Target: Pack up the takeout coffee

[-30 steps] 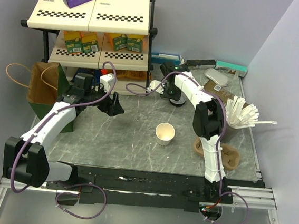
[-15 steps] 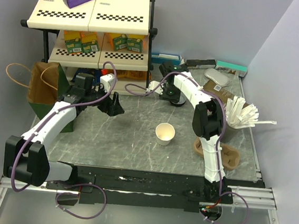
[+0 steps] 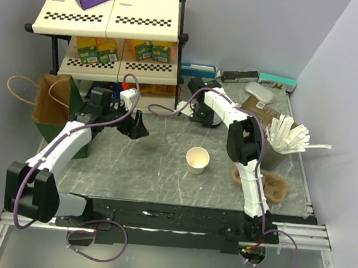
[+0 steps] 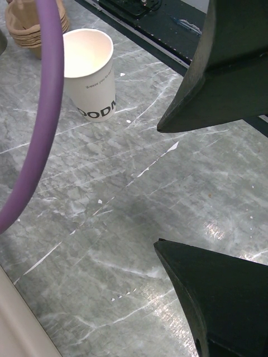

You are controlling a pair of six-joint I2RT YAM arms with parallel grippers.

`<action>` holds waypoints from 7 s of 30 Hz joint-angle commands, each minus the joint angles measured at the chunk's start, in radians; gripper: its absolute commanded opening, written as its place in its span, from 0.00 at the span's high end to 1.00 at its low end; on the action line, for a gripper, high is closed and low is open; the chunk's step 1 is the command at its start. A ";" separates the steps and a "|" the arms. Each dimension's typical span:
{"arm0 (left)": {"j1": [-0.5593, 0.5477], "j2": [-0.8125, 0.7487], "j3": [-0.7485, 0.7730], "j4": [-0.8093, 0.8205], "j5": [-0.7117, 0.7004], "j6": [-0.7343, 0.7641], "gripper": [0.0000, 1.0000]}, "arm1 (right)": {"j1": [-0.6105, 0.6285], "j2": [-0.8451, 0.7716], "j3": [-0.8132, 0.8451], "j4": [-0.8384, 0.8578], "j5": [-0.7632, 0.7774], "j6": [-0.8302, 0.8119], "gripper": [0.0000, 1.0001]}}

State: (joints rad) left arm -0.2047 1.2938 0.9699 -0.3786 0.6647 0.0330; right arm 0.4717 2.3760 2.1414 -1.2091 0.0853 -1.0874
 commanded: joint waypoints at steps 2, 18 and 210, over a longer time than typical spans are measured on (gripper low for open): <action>-0.004 0.006 0.010 0.030 0.004 -0.005 0.16 | 0.005 0.014 0.055 -0.027 0.011 -0.002 0.79; -0.004 0.012 0.010 0.037 0.003 -0.007 0.16 | 0.007 0.035 0.074 -0.038 0.027 0.003 0.92; -0.136 -0.177 -0.206 -0.002 -0.185 0.375 0.19 | 0.185 -0.176 -0.060 0.223 -0.139 0.537 0.64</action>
State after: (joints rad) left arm -0.3439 1.1156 0.7555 -0.4065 0.4660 0.4065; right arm 0.6659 2.2734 2.1345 -0.9909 -0.0254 -0.4881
